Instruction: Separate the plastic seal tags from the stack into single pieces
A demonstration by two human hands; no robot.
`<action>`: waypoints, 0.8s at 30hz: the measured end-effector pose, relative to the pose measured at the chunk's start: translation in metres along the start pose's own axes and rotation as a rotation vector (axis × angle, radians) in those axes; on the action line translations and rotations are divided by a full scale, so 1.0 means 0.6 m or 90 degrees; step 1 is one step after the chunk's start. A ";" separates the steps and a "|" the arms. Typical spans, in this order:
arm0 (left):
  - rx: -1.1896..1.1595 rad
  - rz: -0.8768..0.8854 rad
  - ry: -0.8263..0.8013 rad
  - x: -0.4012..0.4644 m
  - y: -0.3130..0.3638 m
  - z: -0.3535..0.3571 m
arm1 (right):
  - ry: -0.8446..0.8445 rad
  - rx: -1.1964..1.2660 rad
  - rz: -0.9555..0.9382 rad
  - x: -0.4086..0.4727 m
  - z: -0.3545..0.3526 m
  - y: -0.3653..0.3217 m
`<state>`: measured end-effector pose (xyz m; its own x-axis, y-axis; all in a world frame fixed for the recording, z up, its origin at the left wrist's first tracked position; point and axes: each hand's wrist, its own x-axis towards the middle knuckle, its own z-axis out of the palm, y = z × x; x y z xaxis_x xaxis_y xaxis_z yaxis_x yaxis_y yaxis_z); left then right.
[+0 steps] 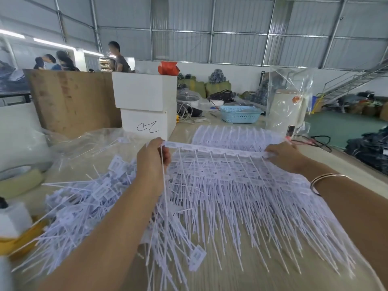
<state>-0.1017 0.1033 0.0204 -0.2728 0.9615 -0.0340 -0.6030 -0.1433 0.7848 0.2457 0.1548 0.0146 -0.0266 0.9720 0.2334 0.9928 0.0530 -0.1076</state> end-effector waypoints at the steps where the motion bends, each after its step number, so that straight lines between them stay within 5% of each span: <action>1: 0.032 0.012 -0.002 0.001 -0.004 -0.002 | -0.002 -0.101 -0.012 0.001 0.005 0.002; 9: 0.161 0.060 -0.003 -0.004 -0.038 0.002 | 0.051 -0.474 -0.081 0.003 0.021 -0.021; 13: 0.114 0.082 0.042 0.001 -0.030 0.000 | 0.036 -0.301 0.049 0.011 0.015 -0.021; 20: -0.015 0.029 0.079 0.003 -0.031 0.007 | 0.103 -0.123 0.083 -0.007 -0.001 -0.035; 24: 0.005 0.016 0.052 0.004 -0.036 0.010 | 0.108 -0.145 0.123 -0.016 -0.042 -0.067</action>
<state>-0.0848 0.1098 0.0072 -0.3480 0.9352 -0.0648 -0.5896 -0.1646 0.7908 0.2088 0.1374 0.0410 0.1648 0.9065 0.3887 0.9787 -0.1991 0.0493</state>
